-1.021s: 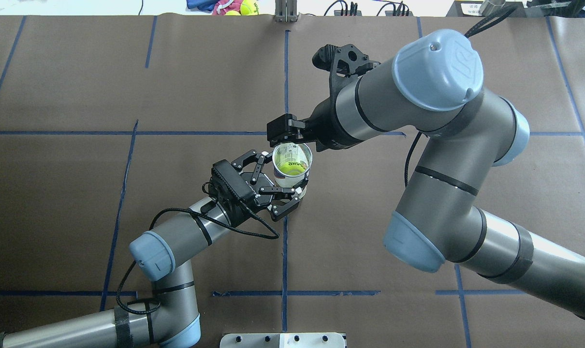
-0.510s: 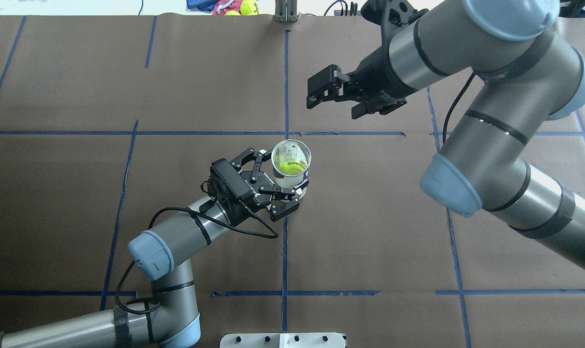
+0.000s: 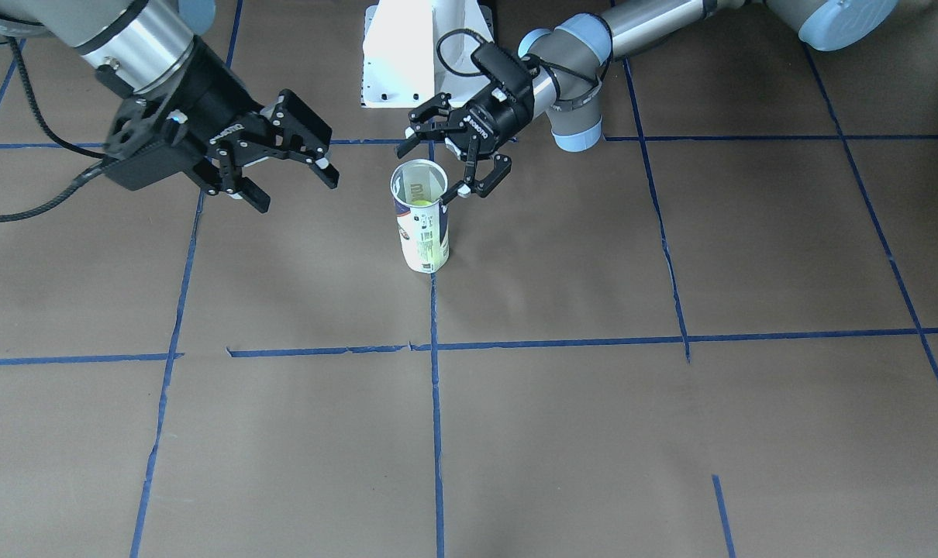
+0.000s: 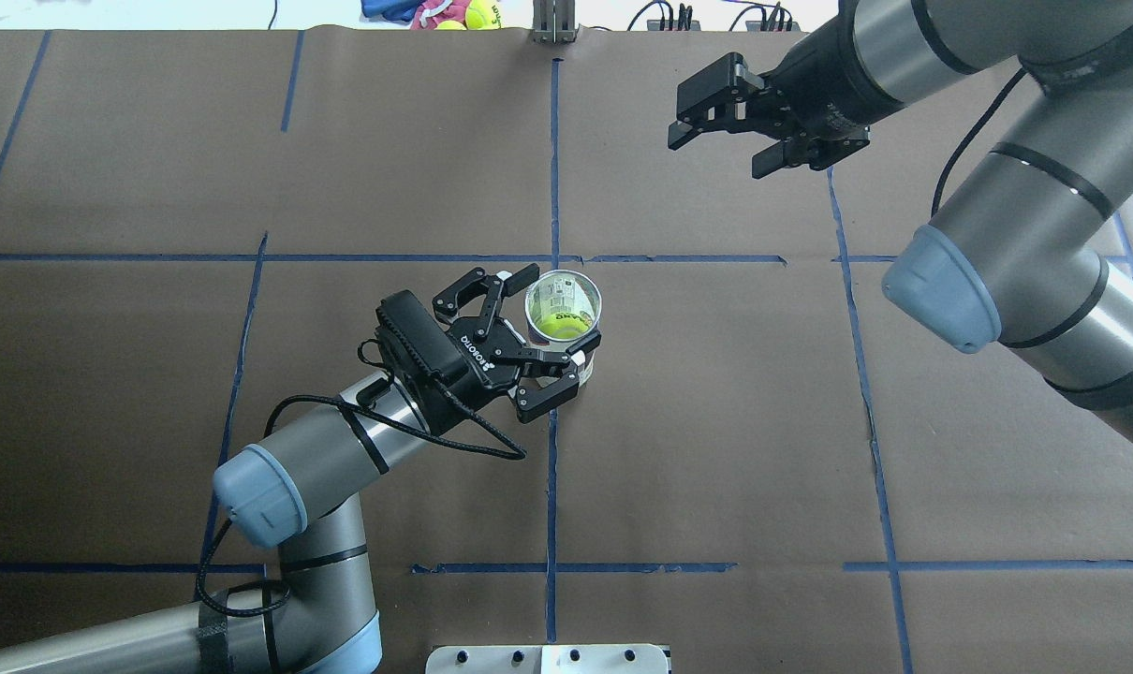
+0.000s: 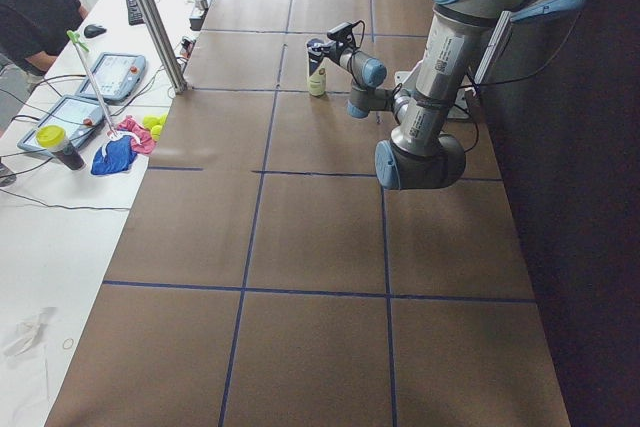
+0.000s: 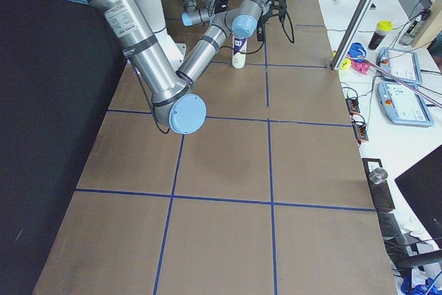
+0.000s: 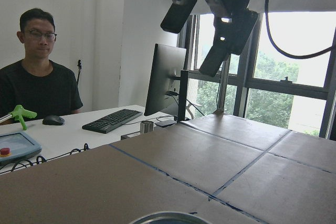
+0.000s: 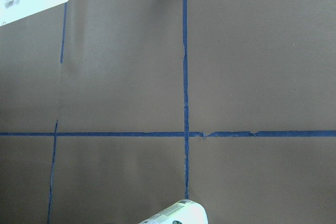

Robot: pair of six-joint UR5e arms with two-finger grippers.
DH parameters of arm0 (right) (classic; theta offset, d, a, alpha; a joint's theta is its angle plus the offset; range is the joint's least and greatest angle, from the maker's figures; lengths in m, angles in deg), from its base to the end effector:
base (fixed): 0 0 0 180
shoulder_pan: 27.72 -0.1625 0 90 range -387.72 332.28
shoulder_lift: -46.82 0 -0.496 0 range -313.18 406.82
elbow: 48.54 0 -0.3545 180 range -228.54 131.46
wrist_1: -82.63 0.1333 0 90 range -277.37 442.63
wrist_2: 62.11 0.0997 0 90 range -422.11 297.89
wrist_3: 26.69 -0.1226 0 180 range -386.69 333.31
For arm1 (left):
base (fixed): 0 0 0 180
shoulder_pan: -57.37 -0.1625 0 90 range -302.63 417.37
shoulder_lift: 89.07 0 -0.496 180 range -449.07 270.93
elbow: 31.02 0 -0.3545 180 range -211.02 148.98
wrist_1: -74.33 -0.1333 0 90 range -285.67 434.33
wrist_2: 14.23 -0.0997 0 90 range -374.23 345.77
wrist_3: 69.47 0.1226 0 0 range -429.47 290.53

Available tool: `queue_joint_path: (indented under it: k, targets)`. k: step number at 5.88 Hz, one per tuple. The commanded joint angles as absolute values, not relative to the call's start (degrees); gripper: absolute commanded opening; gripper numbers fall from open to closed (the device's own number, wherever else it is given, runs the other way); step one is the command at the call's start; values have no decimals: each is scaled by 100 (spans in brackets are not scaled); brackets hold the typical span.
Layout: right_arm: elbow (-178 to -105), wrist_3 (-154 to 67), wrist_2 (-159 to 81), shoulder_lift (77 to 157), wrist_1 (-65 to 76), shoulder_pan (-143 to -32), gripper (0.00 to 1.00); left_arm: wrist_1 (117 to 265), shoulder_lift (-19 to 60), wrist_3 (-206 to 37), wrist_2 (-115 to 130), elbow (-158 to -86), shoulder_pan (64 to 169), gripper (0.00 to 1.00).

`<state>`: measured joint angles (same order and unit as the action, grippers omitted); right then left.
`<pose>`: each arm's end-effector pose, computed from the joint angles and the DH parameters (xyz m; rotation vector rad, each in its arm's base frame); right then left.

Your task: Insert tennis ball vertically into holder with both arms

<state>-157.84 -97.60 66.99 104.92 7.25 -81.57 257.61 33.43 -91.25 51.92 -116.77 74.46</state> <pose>-0.3157 -0.5271 0.2553 0.1676 -1.2371 0.1343 0.5410 -0.3577 0.2694 1.5725 1.3480 0.1049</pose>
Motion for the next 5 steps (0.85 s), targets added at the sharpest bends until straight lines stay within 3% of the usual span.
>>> queue_joint_path:
  k: [1,2,5]
  targets:
    - [-15787,-9484,6874,10692,722,-8579,99,25776,3319,-9127,5116,-12030,7547,100]
    - [-15813,-8967,6884,10963,731,-8808,99,25758,3293,-9136,4959,-12066,7722,100]
    - [-15735,-7405,6850,12025,722,-9607,99,25706,2006,-10387,5001,-12155,8678,100]
